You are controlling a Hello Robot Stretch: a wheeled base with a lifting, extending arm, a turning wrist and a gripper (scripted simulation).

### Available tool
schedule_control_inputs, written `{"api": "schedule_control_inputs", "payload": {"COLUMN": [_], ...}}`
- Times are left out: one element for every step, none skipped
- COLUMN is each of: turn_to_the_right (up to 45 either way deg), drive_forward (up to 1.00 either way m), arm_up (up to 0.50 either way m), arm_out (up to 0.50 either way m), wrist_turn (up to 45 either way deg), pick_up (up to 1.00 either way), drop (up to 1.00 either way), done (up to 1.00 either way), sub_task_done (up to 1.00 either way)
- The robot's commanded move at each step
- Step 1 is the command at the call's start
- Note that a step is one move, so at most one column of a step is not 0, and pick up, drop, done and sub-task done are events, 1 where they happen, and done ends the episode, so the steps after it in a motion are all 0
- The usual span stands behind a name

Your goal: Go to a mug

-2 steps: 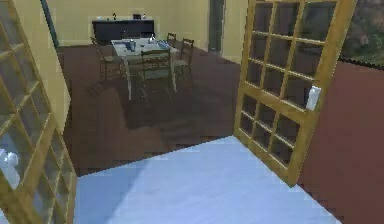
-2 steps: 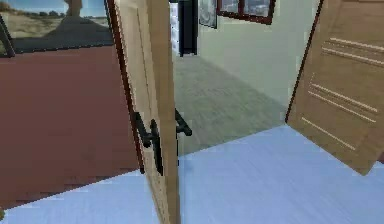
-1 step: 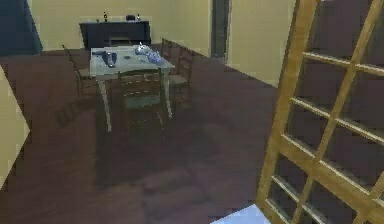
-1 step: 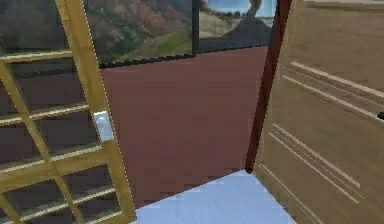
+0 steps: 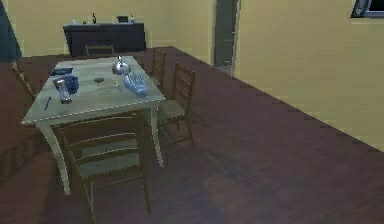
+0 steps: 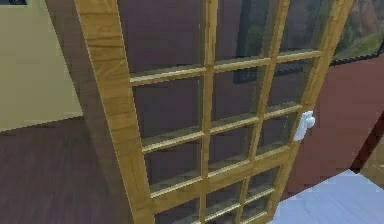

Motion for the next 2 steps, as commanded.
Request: {"api": "schedule_control_inputs", "payload": {"turn_to_the_right": [12.0, 0.0], "drive_forward": [0.0, 0.2], "arm_up": [0.0, 0.0], "arm_out": [0.0, 0.0], "wrist_turn": [0.0, 0.0], "pick_up": [0.0, 0.0], "drop": [0.0, 0.0], "done": [0.0, 0.0], "sub_task_done": [0.0, 0.0]}}
